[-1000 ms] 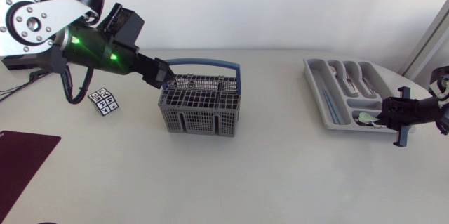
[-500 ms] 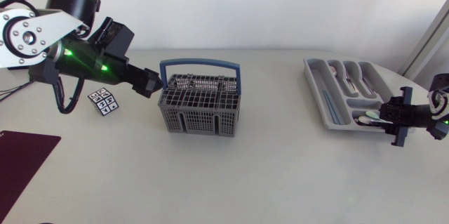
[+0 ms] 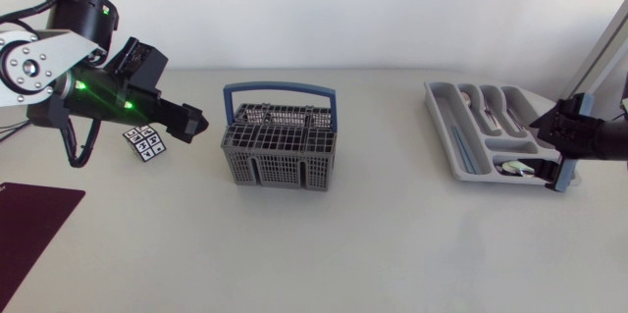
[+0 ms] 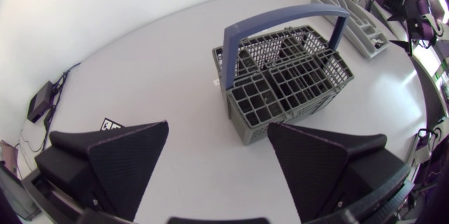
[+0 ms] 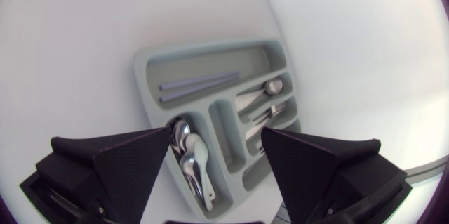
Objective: Transfer all utensils from the basket to the drawer tray.
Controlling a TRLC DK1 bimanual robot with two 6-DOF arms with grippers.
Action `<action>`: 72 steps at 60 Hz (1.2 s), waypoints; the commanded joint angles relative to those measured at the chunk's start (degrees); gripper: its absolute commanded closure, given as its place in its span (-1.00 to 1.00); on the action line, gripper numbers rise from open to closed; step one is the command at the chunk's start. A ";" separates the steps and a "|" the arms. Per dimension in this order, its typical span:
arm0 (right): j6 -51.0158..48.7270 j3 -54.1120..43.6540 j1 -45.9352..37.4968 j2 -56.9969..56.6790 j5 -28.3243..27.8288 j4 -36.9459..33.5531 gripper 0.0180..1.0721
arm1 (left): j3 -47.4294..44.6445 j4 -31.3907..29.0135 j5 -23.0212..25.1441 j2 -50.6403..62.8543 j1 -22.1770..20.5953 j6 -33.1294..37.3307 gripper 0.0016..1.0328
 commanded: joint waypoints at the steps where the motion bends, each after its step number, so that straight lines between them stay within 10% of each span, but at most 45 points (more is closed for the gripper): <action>1: 6.47 -3.71 5.15 -4.50 -0.57 -2.36 -0.83 | -2.16 1.01 0.30 0.55 1.08 1.65 -0.91; 34: 43.56 -0.72 44.52 -0.63 8.40 -2.71 -0.83 | -2.34 5.58 0.92 13.29 2.58 4.64 -0.91; 72: 53.75 10.61 48.39 13.34 13.41 0.63 -0.83 | -3.92 6.81 0.92 14.44 -5.95 4.64 -0.91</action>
